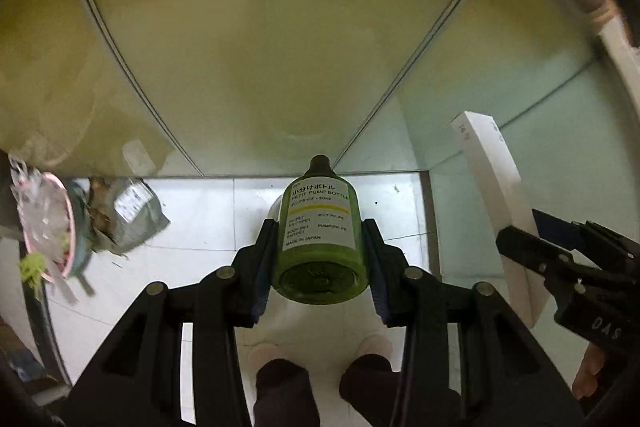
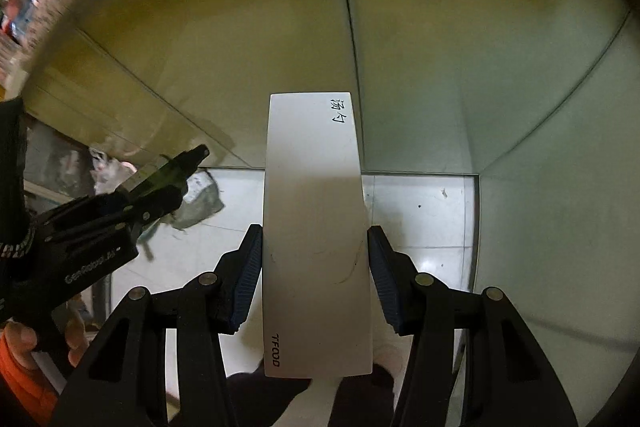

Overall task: Collect trash
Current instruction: 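Carry the green bottle and white box down over the bucket and release both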

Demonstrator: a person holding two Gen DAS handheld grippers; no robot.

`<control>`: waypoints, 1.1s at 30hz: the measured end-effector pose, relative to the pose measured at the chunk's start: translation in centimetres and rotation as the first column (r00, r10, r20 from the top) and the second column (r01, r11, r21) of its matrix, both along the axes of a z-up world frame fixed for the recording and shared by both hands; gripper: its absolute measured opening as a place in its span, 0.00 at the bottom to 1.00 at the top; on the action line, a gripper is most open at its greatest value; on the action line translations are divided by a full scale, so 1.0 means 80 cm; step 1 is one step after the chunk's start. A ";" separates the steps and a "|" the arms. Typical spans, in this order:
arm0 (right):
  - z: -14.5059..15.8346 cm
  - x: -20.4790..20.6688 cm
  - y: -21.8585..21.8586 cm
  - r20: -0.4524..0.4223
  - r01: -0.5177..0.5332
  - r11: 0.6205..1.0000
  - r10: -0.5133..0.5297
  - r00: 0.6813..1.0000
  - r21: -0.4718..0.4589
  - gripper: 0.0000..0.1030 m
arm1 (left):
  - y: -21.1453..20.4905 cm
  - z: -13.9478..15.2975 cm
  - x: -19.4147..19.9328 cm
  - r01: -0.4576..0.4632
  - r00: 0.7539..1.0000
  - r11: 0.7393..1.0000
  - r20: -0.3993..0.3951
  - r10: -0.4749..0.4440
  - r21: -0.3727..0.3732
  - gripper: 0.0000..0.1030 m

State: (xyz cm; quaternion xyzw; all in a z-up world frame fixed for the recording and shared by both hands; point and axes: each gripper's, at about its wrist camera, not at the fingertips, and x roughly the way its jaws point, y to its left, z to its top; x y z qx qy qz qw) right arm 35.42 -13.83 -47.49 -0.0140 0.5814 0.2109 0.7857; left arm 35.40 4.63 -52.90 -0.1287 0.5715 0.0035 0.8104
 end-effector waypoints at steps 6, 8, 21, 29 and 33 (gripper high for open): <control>-0.117 0.022 -0.005 -0.029 -0.008 1.000 0.008 1.000 0.017 0.47 | 0.000 -0.118 0.009 -0.013 0.999 0.999 -0.048 0.010 -0.052 0.40; -0.148 0.025 -0.003 -0.041 -0.010 1.000 0.011 0.999 0.026 0.47 | 0.000 -0.158 0.016 -0.006 0.998 0.998 -0.069 0.002 -0.059 0.40; -0.270 0.037 0.032 -0.076 -0.037 0.999 0.040 0.996 0.038 0.47 | -0.008 -0.321 0.050 0.026 0.988 0.993 -0.152 -0.043 -0.112 0.40; -0.303 0.042 0.049 -0.091 -0.096 0.995 0.098 0.991 0.026 0.48 | 0.008 -0.325 0.049 -0.010 0.992 0.995 -0.124 -0.002 -0.095 0.40; -0.314 0.045 0.057 -0.098 -0.131 0.991 0.130 0.987 -0.007 0.48 | 0.022 -0.311 0.038 -0.036 0.994 0.997 -0.104 0.028 -0.069 0.40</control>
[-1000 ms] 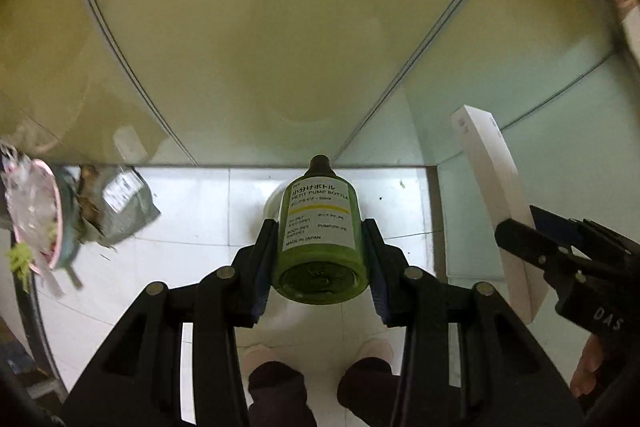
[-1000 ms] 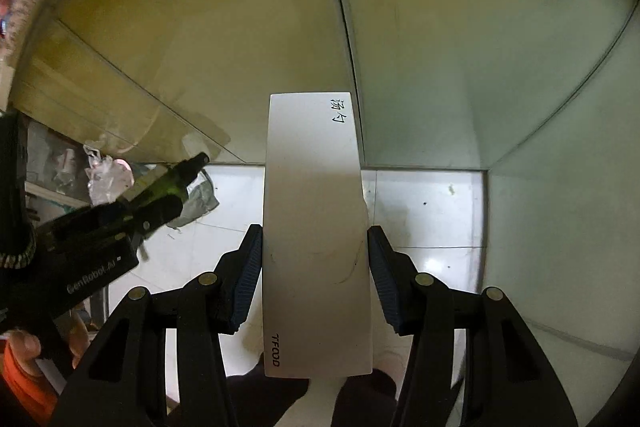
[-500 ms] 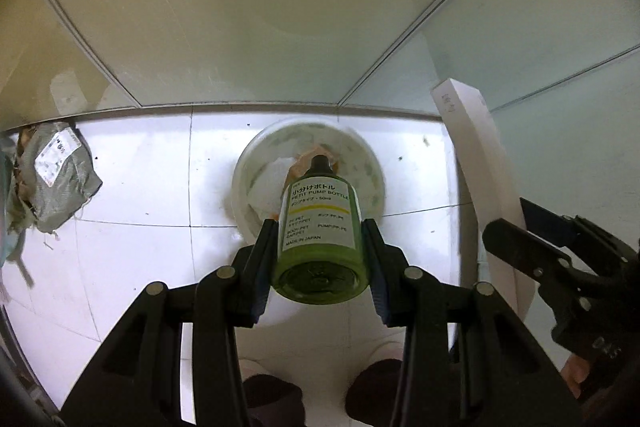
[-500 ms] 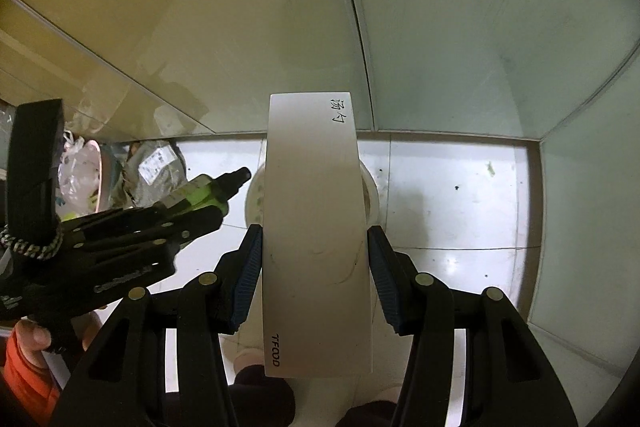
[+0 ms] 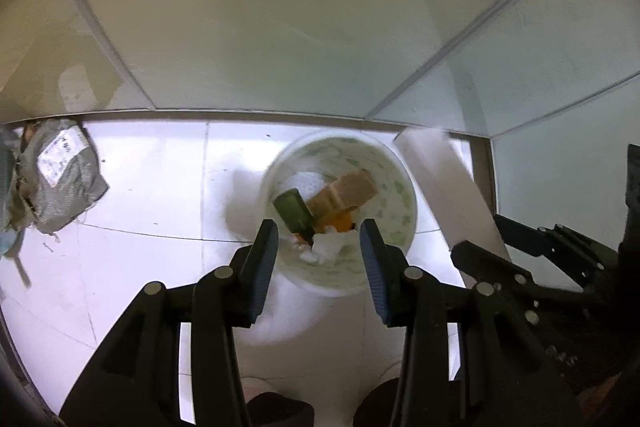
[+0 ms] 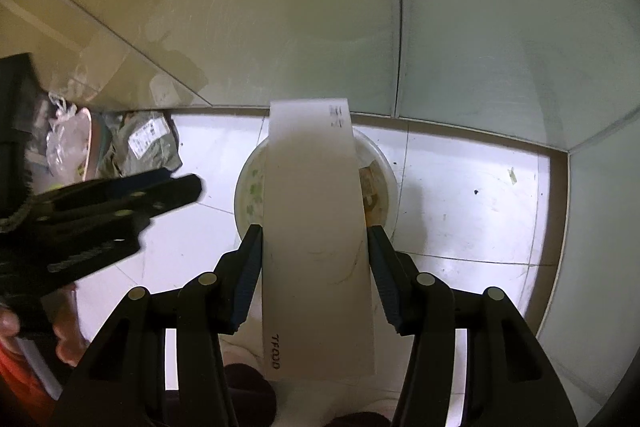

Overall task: Collect trash
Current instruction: 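Carry the green bottle and white box down over the bucket and release both, then raise both open grippers back up toward the counter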

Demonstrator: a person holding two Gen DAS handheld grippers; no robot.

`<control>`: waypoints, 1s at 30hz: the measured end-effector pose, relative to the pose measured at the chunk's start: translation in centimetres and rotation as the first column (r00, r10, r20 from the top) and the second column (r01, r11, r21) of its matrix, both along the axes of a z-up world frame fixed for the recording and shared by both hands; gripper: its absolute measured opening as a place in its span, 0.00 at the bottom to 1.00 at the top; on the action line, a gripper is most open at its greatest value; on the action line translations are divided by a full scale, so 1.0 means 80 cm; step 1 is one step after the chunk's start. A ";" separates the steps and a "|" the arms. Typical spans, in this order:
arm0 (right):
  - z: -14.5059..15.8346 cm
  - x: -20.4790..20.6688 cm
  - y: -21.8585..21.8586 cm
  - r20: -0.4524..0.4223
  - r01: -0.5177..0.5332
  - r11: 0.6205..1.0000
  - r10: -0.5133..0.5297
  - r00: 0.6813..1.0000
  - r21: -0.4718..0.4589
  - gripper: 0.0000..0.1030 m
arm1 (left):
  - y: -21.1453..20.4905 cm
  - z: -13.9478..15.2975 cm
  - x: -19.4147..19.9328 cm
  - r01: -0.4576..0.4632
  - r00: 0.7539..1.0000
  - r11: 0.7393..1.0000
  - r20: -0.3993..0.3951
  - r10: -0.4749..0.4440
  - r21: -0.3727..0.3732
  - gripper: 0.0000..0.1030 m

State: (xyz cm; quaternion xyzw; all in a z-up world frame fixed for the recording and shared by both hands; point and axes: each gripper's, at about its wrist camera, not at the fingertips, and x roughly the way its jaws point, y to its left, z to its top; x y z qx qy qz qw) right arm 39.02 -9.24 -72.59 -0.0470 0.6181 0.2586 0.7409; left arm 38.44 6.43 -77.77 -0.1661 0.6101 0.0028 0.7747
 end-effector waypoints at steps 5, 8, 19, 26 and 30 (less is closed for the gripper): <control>0.007 -0.001 0.007 0.020 -0.005 0.999 0.006 1.000 -0.033 0.51 | 0.014 0.024 -0.013 -0.029 0.999 0.999 0.018 0.028 0.024 0.40; 0.016 -0.004 0.008 0.025 -0.003 0.999 0.004 1.000 -0.049 0.51 | 0.017 0.045 -0.020 -0.036 0.999 0.999 0.027 0.035 0.024 0.40; 0.190 -0.026 -0.018 0.064 0.053 0.998 -0.052 0.997 -0.021 0.51 | -0.006 0.215 -0.050 0.005 0.998 1.000 0.058 -0.007 0.024 0.42; 0.378 -0.045 -0.039 0.157 0.070 0.997 -0.071 0.985 0.015 0.51 | -0.011 0.391 -0.068 0.008 0.990 1.000 0.140 -0.011 0.023 0.45; 0.480 -0.060 -0.045 0.213 0.082 0.995 -0.091 0.973 0.049 0.51 | -0.012 0.500 -0.078 0.012 0.978 0.999 0.208 -0.022 0.051 0.46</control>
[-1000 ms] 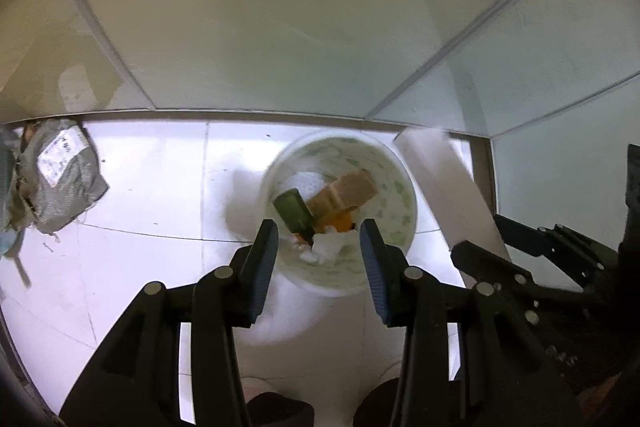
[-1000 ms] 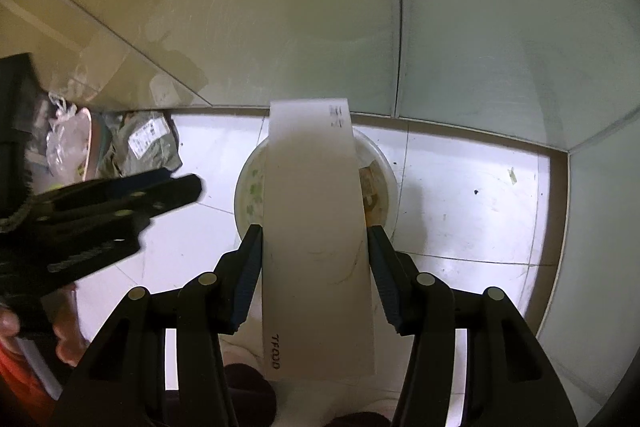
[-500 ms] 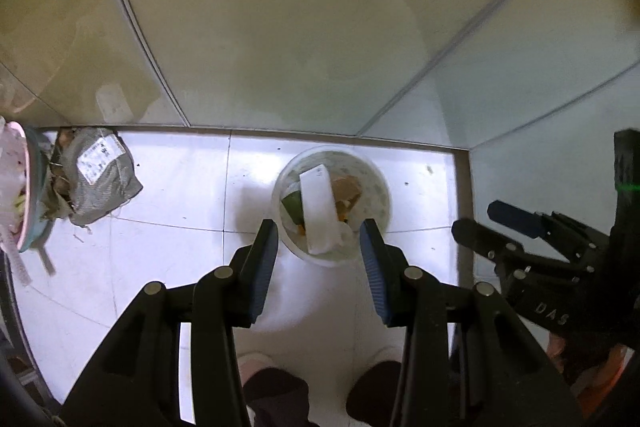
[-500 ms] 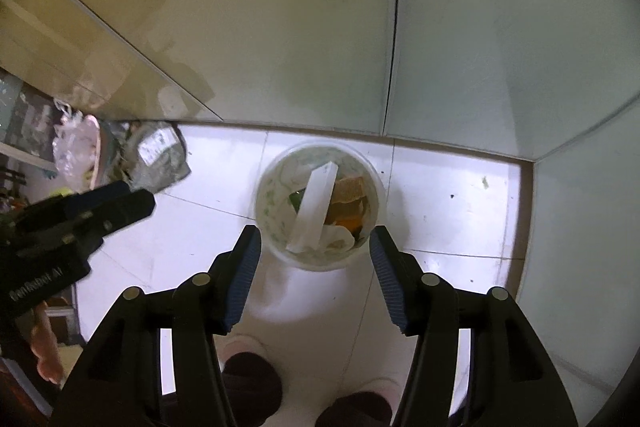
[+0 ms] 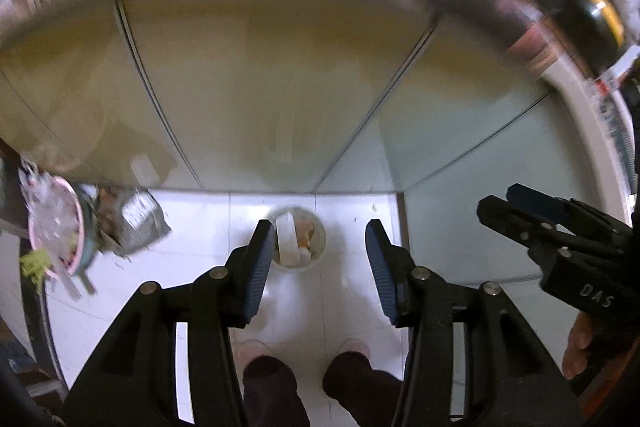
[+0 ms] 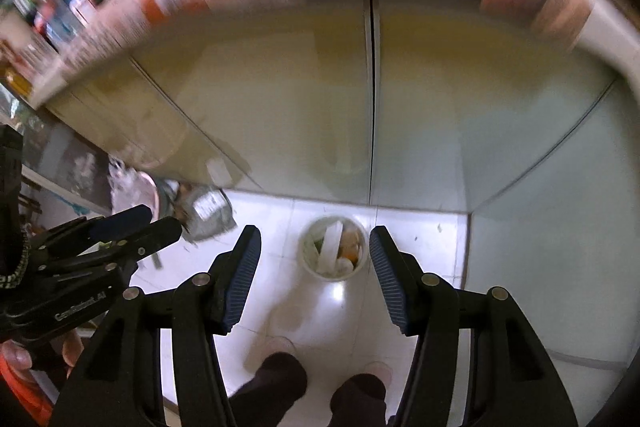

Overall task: Collect trash
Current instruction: 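Raise both open grippers back up toward the counter, then grasp the clear glass jar with the left gripper while the right gripper approaches the small brown bottle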

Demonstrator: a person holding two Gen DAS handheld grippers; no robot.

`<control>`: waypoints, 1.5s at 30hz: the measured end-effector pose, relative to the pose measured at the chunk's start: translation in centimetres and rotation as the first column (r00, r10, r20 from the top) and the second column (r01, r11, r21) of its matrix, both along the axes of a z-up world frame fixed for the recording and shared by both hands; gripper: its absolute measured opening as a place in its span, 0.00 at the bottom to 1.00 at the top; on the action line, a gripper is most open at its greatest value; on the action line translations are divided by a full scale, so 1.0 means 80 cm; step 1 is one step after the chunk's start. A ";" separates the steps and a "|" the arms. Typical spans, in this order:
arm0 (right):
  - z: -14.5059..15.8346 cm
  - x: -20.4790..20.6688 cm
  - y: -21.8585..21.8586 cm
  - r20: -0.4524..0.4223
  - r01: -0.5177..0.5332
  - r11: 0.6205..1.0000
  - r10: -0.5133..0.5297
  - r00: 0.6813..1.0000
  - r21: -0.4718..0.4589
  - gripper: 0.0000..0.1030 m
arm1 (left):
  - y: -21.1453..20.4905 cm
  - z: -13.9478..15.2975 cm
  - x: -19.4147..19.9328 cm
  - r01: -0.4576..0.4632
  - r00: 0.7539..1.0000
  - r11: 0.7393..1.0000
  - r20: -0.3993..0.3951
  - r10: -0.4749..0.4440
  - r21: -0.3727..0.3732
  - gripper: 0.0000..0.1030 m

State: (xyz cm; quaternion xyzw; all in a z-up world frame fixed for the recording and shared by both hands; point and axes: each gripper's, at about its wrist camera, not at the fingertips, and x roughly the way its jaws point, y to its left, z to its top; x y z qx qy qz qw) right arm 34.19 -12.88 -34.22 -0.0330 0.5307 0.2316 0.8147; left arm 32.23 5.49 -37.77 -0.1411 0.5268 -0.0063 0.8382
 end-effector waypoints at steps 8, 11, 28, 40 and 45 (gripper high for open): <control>0.177 -0.042 -0.007 0.171 0.061 0.996 -0.070 0.983 0.061 0.51 | 0.015 0.186 -0.027 0.036 0.986 0.999 0.161 -0.038 0.019 0.50; 0.220 -0.051 -0.007 0.226 0.088 0.994 -0.101 0.969 0.067 0.51 | 0.021 0.239 -0.035 0.054 0.975 0.998 0.215 -0.058 0.022 0.54; 0.322 0.012 -0.016 0.379 0.161 0.972 -0.216 0.900 0.171 0.54 | 0.070 0.353 0.049 -0.024 0.940 0.996 0.341 -0.009 0.091 0.60; 0.354 0.174 -0.028 0.390 0.001 0.978 -0.084 0.917 0.207 0.55 | 0.104 0.385 0.186 -0.219 0.918 0.972 0.357 0.174 0.089 0.61; 0.351 0.223 -0.014 0.404 -0.049 0.983 -0.026 0.914 0.176 0.55 | 0.115 0.384 0.237 -0.277 0.908 0.954 0.355 0.222 0.112 0.62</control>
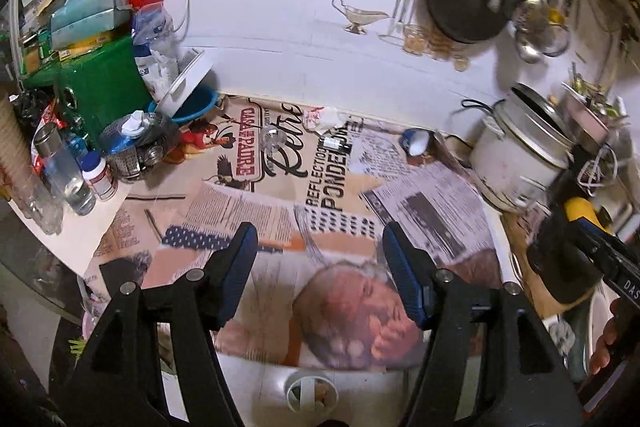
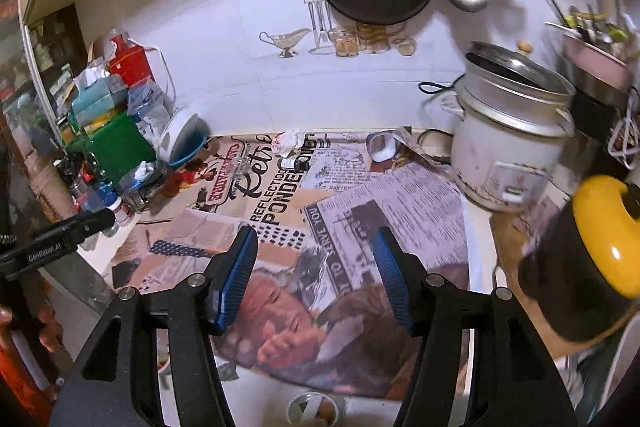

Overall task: Collect trash
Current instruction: 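Grasp the clear glass jar with the left gripper while the right gripper approaches the small brown bottle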

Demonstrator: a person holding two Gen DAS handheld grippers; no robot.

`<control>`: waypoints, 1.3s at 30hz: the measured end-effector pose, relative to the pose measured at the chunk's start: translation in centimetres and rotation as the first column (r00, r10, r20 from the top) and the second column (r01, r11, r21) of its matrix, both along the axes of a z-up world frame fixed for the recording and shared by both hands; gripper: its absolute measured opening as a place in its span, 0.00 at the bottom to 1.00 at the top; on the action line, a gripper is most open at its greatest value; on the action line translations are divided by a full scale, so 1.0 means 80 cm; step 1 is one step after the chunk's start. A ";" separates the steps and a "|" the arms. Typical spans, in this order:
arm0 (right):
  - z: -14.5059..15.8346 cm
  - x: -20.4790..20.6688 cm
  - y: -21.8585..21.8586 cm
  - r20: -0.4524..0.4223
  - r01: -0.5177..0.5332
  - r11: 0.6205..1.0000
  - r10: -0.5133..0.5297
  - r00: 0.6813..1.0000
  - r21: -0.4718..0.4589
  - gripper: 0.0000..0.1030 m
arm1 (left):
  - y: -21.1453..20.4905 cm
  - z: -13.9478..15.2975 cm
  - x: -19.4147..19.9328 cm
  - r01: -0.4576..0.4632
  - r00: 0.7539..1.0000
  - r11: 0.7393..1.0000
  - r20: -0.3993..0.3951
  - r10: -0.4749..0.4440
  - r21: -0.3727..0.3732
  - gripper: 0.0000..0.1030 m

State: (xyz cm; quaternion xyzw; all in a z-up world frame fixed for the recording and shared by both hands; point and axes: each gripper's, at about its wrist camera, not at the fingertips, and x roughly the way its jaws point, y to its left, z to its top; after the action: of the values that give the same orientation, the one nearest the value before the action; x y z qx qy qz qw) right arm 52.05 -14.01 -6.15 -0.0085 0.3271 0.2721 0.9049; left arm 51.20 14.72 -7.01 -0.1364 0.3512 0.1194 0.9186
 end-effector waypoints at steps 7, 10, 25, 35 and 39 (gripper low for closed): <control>-0.023 0.063 0.041 -0.060 -0.026 1.000 0.027 0.998 0.005 0.55 | 0.038 -0.016 0.083 0.021 0.999 1.000 -0.032 -0.021 -0.019 0.65; -0.032 0.087 0.063 -0.079 -0.006 1.000 0.006 0.997 0.004 0.55 | 0.071 -0.032 0.124 0.049 0.998 0.997 -0.037 -0.051 -0.066 0.67; -0.090 0.220 0.200 -0.246 0.150 0.988 -0.156 0.957 -0.043 0.55 | 0.220 -0.182 0.354 0.149 0.955 0.983 -0.242 -0.171 -0.105 0.67; -0.156 0.296 0.257 -0.342 0.203 0.976 -0.218 0.914 -0.079 0.55 | 0.243 -0.269 0.442 0.179 0.932 0.973 -0.290 -0.216 -0.147 0.67; -0.165 0.321 0.280 -0.350 0.216 0.976 -0.217 0.911 -0.042 0.55 | 0.241 -0.279 0.447 0.192 0.939 0.973 -0.265 -0.220 -0.130 0.67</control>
State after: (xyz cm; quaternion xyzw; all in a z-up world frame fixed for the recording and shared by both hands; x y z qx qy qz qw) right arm 77.72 8.42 -19.34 0.0756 0.4834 0.1670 0.8560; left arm 86.99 33.99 -29.37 -0.1275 0.4944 0.0224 0.8595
